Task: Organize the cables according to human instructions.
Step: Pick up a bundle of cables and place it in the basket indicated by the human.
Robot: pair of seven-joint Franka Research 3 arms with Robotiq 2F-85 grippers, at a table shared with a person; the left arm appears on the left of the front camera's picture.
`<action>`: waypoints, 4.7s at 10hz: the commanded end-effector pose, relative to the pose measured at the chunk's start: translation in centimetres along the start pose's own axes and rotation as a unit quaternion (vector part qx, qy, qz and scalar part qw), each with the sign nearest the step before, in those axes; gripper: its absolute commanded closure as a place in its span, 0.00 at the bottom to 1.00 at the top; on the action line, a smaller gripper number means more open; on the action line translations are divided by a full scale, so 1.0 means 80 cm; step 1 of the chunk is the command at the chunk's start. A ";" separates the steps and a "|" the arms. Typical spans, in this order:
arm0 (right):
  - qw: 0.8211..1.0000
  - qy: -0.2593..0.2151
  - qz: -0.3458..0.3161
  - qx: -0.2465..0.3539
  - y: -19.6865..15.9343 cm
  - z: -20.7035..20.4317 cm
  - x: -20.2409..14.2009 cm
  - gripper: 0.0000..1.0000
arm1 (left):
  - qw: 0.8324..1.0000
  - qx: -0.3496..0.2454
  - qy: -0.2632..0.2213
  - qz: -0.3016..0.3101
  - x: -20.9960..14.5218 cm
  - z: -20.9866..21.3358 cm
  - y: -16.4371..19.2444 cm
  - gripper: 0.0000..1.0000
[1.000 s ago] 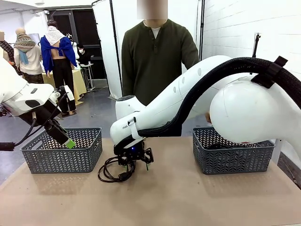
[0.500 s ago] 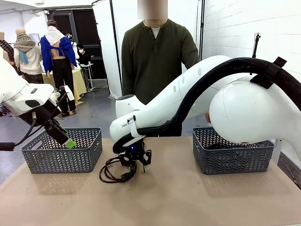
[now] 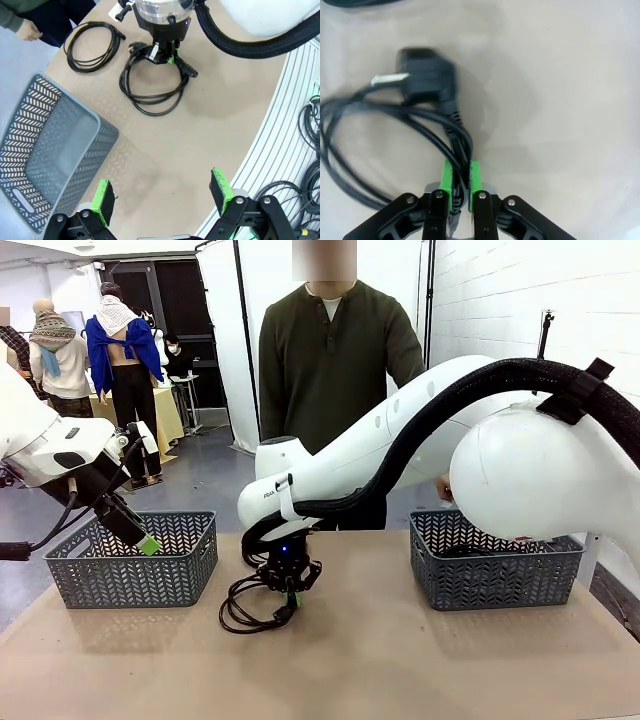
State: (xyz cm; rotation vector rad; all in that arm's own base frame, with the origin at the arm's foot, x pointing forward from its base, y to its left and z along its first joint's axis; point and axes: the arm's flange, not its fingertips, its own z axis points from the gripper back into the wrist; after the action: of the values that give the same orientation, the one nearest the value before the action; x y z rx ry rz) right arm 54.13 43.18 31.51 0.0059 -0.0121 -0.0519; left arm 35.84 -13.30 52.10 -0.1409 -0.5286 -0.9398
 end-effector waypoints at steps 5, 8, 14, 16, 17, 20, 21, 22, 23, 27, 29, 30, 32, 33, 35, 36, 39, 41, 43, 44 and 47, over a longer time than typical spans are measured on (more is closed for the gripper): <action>0.999 0.012 0.032 0.006 -0.057 0.050 -0.002 1.00 | 1.000 0.004 -0.004 -0.001 -0.001 -0.002 0.003 0.00; 0.987 0.018 0.158 0.018 -0.104 0.111 0.012 1.00 | 1.000 0.004 -0.004 -0.001 -0.001 -0.002 0.003 0.00; 0.898 -0.007 0.440 -0.018 -0.187 0.181 0.071 1.00 | 1.000 0.004 -0.004 -0.001 -0.001 -0.002 0.003 0.00; 0.873 0.011 0.488 -0.020 -0.196 0.187 0.088 1.00 | 1.000 0.004 -0.004 -0.001 -0.001 -0.002 0.003 0.00; 0.867 0.028 0.497 -0.018 -0.194 0.188 0.092 1.00 | 1.000 0.004 -0.004 -0.001 -0.001 -0.002 0.003 0.00; 0.875 0.010 0.483 -0.017 -0.201 0.184 0.081 1.00 | 1.000 0.004 -0.004 -0.001 -0.001 -0.002 0.003 0.00; 0.875 0.010 0.483 -0.017 -0.201 0.184 0.081 1.00 | 1.000 0.004 -0.004 -0.001 -0.001 -0.002 0.003 0.00; 0.875 0.010 0.483 -0.017 -0.201 0.184 0.081 1.00 | 1.000 0.004 -0.004 -0.001 -0.001 -0.002 0.003 0.00; 0.875 0.010 0.483 -0.017 -0.201 0.184 0.081 1.00 | 1.000 0.004 -0.004 -0.001 -0.001 -0.002 0.003 0.00; 0.873 0.019 0.487 -0.014 -0.198 0.182 0.083 1.00 | 1.000 0.004 -0.004 -0.001 -0.001 -0.002 0.003 0.00; 0.853 0.013 0.521 -0.024 -0.232 0.205 0.090 1.00 | 1.000 0.004 -0.004 -0.001 -0.001 -0.002 0.003 0.00; 0.845 0.021 0.533 -0.031 -0.252 0.214 0.097 1.00 | 1.000 0.004 -0.004 -0.001 -0.001 -0.002 0.003 0.00; 0.827 0.040 0.561 -0.022 -0.288 0.232 0.111 1.00 | 1.000 0.004 -0.004 -0.001 -0.001 -0.002 0.003 0.00; 0.819 0.045 0.572 -0.027 -0.306 0.241 0.118 1.00 | 1.000 0.004 -0.004 -0.001 -0.001 -0.002 0.003 0.00; 0.805 0.043 0.591 -0.027 -0.351 0.256 0.137 1.00 | 1.000 0.004 -0.004 -0.001 -0.001 -0.002 0.003 0.00; 0.797 0.038 0.601 -0.032 -0.370 0.263 0.146 1.00 | 1.000 0.004 -0.004 -0.001 -0.001 -0.002 0.003 0.00; 0.763 0.016 0.644 -0.056 -0.421 0.265 0.168 1.00 | 1.000 0.004 -0.004 -0.001 -0.001 -0.002 0.003 0.00; 0.743 -0.004 0.667 -0.060 -0.442 0.251 0.177 1.00 | 1.000 0.004 -0.004 -0.001 -0.001 -0.002 0.003 0.00; 0.731 -0.004 0.680 -0.048 -0.457 0.238 0.192 1.00 | 1.000 0.004 -0.004 -0.001 -0.001 -0.002 0.003 0.00; 0.729 -0.004 0.683 -0.048 -0.462 0.236 0.200 1.00 | 1.000 0.004 -0.004 -0.001 -0.001 -0.002 0.003 0.00; 0.741 0.004 0.668 -0.071 -0.463 0.231 0.221 1.00 | 1.000 0.004 -0.004 -0.001 -0.001 -0.002 0.003 0.00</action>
State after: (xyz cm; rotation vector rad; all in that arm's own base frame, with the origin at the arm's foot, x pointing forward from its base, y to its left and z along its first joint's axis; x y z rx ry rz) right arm 68.34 5.27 49.49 -0.1261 0.0036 1.4153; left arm 35.85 -13.31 52.12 -0.1407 -0.5290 -0.9398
